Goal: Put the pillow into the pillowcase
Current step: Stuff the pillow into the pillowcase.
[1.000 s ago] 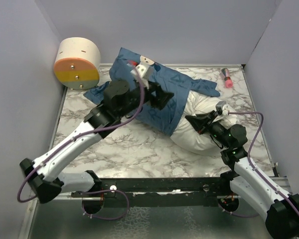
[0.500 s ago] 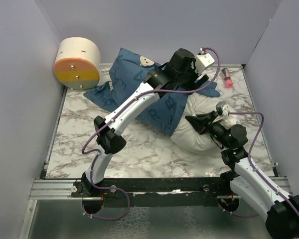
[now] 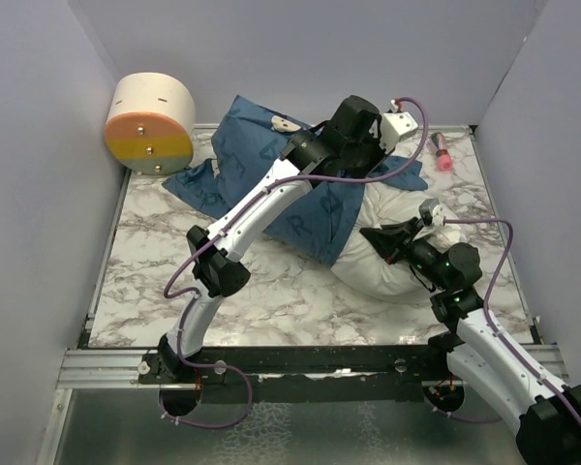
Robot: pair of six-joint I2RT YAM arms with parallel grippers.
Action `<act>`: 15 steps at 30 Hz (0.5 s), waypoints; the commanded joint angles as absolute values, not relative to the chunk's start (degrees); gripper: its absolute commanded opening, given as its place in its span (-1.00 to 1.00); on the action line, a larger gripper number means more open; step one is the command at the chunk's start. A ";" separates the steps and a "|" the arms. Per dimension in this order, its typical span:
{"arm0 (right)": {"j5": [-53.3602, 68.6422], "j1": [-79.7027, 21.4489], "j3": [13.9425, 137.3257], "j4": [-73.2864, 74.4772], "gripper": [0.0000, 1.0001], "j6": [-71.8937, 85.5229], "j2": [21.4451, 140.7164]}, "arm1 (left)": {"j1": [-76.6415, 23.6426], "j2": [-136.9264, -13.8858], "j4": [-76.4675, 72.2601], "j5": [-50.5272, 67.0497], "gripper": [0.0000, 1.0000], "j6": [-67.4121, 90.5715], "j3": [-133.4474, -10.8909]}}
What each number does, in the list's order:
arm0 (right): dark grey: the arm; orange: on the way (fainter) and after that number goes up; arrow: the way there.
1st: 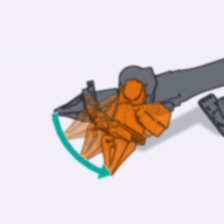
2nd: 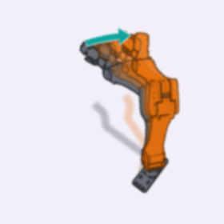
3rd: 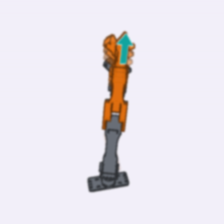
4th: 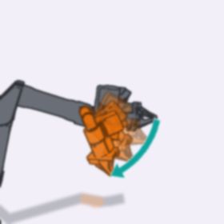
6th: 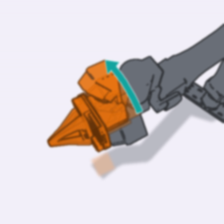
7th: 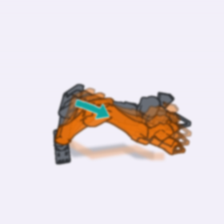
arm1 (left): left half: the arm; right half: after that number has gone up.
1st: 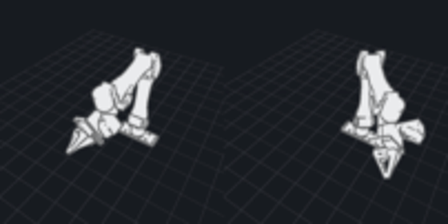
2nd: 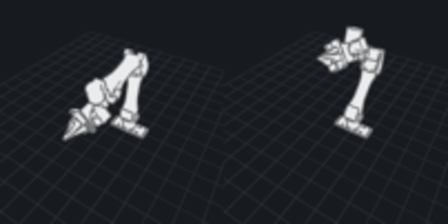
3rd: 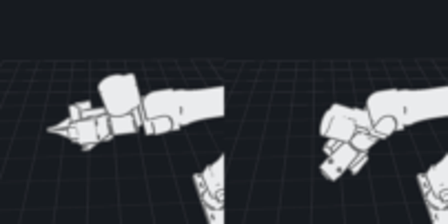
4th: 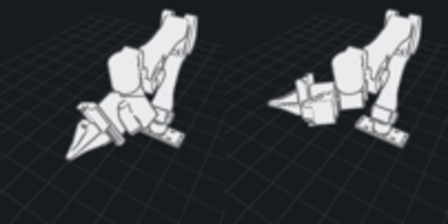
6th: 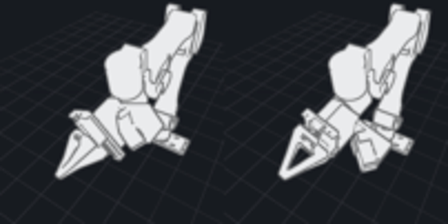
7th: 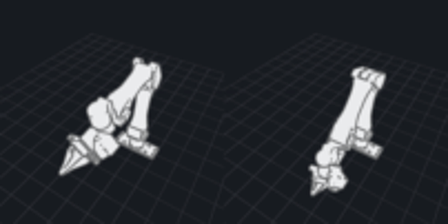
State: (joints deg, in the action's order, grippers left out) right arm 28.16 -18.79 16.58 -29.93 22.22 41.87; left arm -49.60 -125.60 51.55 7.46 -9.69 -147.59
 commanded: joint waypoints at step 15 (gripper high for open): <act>11.97 -19.60 37.51 -18.48 -0.99 16.40 53.90 | -49.14 -103.34 4.80 35.31 -1.00 20.78 -118.42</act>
State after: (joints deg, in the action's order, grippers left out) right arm 18.11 -19.14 30.28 -19.14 19.62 48.95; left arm -46.68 -114.17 26.39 22.11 9.21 -127.42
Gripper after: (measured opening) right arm 0.066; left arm 0.019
